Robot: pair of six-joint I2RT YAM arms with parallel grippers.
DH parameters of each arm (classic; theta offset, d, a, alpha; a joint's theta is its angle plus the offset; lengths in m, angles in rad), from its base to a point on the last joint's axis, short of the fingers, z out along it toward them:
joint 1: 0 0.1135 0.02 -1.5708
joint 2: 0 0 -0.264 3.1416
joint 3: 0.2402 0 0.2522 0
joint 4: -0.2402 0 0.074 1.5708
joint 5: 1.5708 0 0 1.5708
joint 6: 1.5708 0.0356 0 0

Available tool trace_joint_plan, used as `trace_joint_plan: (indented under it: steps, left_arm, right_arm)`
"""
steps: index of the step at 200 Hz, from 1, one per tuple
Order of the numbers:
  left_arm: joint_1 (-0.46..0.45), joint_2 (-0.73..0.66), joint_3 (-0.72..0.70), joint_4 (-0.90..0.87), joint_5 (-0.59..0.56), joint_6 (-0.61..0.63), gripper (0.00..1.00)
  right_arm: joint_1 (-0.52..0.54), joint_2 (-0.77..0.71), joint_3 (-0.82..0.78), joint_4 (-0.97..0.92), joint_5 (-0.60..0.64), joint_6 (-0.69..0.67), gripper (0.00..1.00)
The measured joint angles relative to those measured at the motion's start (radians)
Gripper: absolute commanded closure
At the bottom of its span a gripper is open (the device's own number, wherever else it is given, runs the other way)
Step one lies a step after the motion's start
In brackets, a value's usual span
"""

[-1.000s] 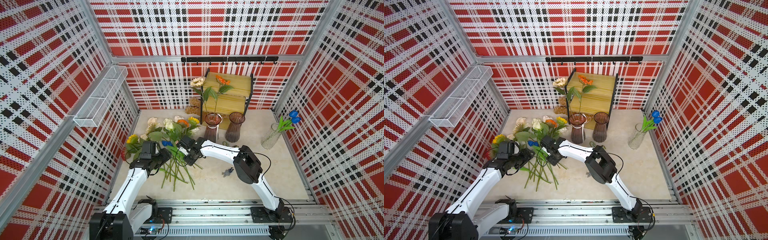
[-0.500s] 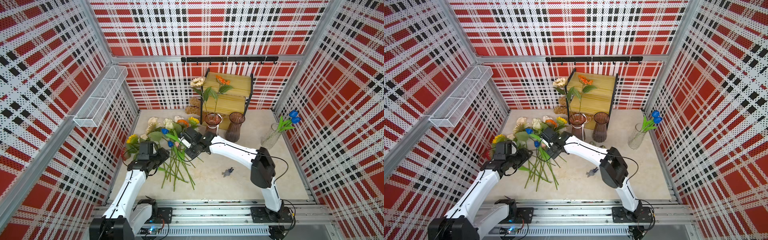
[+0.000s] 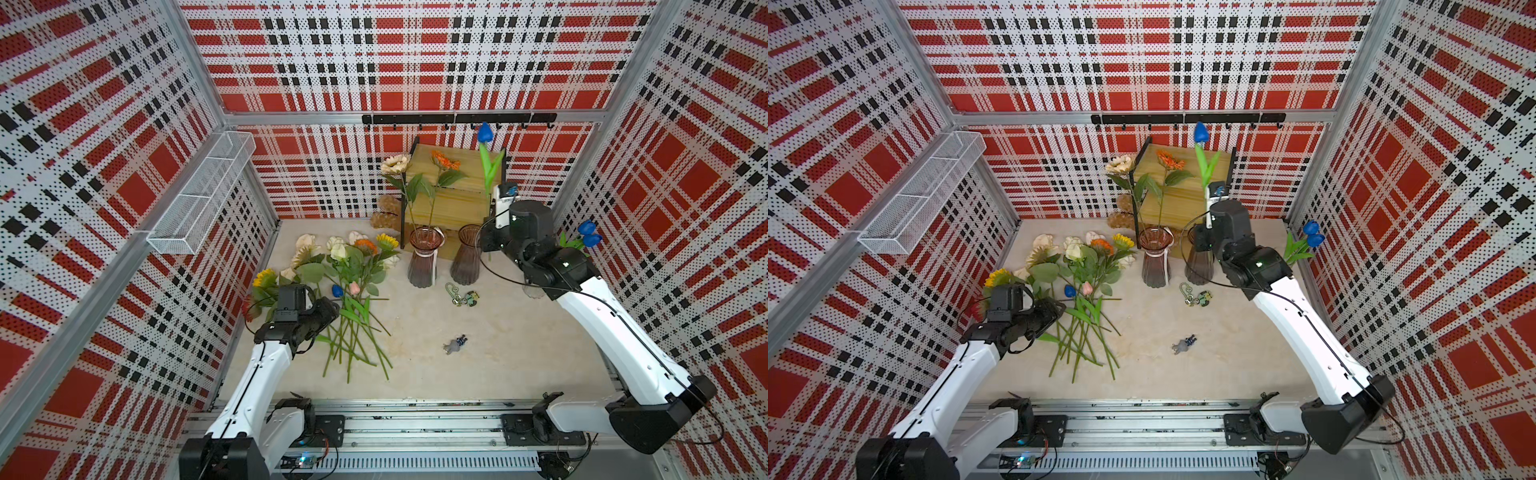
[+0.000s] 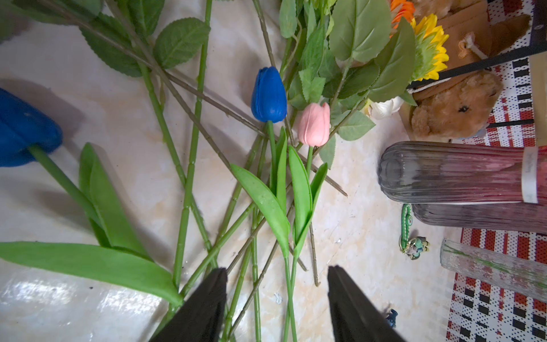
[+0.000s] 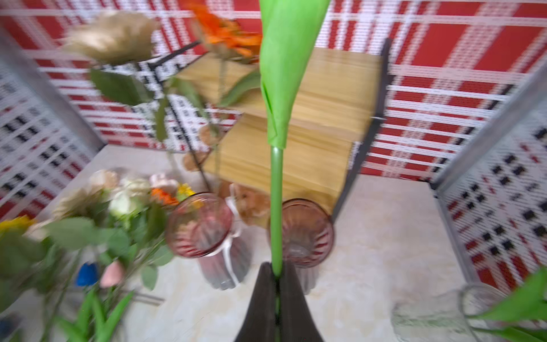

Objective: Arrange the flowers in different vases according to their variety
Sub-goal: Pick up the flower at the center of the board, then insert the flower into the vase.

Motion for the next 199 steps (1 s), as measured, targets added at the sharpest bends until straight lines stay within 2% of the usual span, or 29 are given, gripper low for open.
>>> trace_joint_plan:
  steps: [33,57,129,199]
  left_arm:
    - [0.000,0.000,-0.002,0.001,0.000,0.000,0.40]
    - [0.001,-0.001,-0.010,0.001,0.000,0.000,0.40]
    - [0.002,-0.018,-0.035,0.001,0.000,-0.001,0.40]
    - [0.002,-0.020,-0.038,0.001,-0.001,-0.002,0.40]
  right_arm:
    - [-0.196,0.001,-0.099,0.072,0.028,-0.003,1.00]
    - [-0.285,0.001,-0.175,0.169,0.063,-0.019,1.00]
    - [-0.384,0.006,-0.392,0.502,0.131,-0.126,1.00]
    - [-0.470,0.046,-0.402,0.668,0.126,-0.147,1.00]
